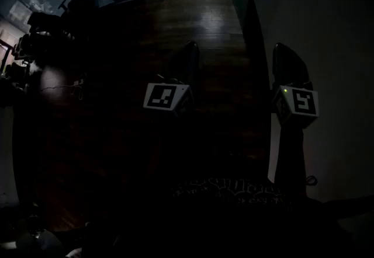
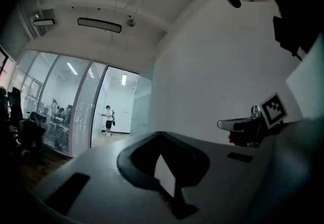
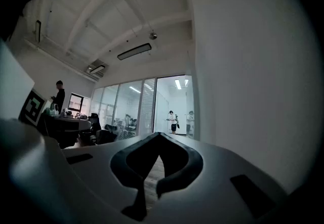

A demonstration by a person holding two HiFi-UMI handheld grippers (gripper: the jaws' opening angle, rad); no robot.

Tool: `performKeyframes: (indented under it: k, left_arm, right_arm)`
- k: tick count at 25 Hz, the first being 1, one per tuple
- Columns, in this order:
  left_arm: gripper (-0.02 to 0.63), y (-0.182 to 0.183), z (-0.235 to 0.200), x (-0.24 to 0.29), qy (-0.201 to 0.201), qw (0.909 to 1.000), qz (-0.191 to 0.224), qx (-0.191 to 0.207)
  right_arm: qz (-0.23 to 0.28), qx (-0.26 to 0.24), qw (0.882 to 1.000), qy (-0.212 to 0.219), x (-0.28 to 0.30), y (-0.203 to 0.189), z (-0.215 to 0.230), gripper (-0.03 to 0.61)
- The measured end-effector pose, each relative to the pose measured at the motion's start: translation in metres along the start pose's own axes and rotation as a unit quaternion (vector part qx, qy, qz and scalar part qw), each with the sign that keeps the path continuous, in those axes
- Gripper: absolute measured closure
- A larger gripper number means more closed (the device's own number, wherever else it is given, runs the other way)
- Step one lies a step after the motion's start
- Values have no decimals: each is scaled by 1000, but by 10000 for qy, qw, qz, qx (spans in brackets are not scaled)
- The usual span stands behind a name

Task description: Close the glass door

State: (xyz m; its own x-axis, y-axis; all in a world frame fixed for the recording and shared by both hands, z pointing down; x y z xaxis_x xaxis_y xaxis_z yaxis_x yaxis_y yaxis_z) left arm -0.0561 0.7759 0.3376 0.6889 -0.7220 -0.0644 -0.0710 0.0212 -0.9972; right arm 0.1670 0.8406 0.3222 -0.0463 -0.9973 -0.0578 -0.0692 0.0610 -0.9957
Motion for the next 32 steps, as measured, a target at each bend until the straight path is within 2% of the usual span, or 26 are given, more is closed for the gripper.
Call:
performKeyframes:
  k: [18, 24, 32]
  left_arm:
    - [612, 1, -3, 3, -71, 10000, -31, -15]
    - [612, 5, -13, 3, -96, 9999, 4, 32]
    - [612, 6, -33, 1, -243, 9996, 1, 142]
  right_arm:
    - [-42, 136, 9999, -9, 2, 1, 3, 577]
    - [-13, 160, 9999, -8, 9, 2, -3, 577]
    - [40, 245, 9995, -218, 19, 4, -15, 577]
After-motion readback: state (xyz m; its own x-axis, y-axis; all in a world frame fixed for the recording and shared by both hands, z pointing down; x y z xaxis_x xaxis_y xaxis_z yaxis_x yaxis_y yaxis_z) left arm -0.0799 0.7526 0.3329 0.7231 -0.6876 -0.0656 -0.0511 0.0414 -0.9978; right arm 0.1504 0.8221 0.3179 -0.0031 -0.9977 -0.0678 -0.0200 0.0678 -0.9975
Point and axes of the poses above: the fingertips, and each gripper's own axes: x forward along the fingers, z to its right, y out of its top, the point moved 3 cm from there along -x, backward along the fingers, and after that the axes turned 1 degree about z, right-handed, at the moved point
